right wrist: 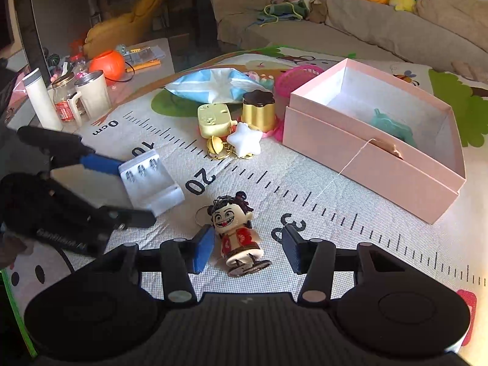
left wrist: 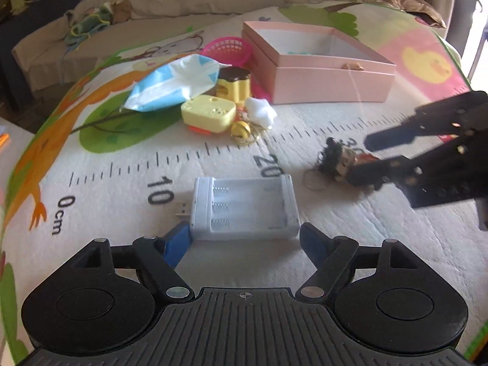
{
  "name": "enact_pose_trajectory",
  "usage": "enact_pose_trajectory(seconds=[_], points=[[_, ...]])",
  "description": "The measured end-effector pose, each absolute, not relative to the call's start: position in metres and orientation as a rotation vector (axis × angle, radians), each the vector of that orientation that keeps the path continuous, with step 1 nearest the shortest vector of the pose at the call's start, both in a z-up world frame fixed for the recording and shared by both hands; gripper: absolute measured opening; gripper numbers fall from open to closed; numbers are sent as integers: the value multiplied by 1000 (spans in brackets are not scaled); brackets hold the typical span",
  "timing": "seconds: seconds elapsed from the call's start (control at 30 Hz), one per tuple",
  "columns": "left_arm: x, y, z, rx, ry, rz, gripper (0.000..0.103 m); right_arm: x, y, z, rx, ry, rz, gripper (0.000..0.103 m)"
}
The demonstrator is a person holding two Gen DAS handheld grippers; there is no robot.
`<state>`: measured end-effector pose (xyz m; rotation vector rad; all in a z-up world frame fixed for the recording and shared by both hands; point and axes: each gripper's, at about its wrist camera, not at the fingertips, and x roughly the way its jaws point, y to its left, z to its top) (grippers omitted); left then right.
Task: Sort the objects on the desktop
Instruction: 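Grasp the keychain figurine with the right tool while the left tool nears the white charger, then grasp the white battery charger with the left tool while the right tool lifts the figurine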
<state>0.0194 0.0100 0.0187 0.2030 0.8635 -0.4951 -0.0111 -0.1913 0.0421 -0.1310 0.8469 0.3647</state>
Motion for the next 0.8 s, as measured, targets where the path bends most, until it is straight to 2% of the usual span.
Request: enact_pose_trajectory(seconds=[0.1, 0.17, 0.23, 0.27, 0.43, 0.5, 0.8], points=[[11, 15, 19, 203, 864, -474, 93, -5, -182, 40, -138, 853, 379, 49], [16, 14, 17, 200, 872, -437, 94, -3, -176, 38, -154, 861, 383, 49], [24, 7, 17, 192, 867, -416, 95, -4, -171, 38, -167, 879, 381, 32], [28, 3, 16, 188, 865, -416, 96, -5, -171, 38, -167, 895, 380, 29], [34, -22, 13, 246, 821, -385, 96, -29, -184, 44, -178, 943, 326, 27], [30, -25, 16, 250, 816, -402, 84, -44, -195, 46, -161, 963, 301, 27], [-19, -41, 56, 297, 727, -554, 83, -100, -239, 93, -44, 921, 248, 27]])
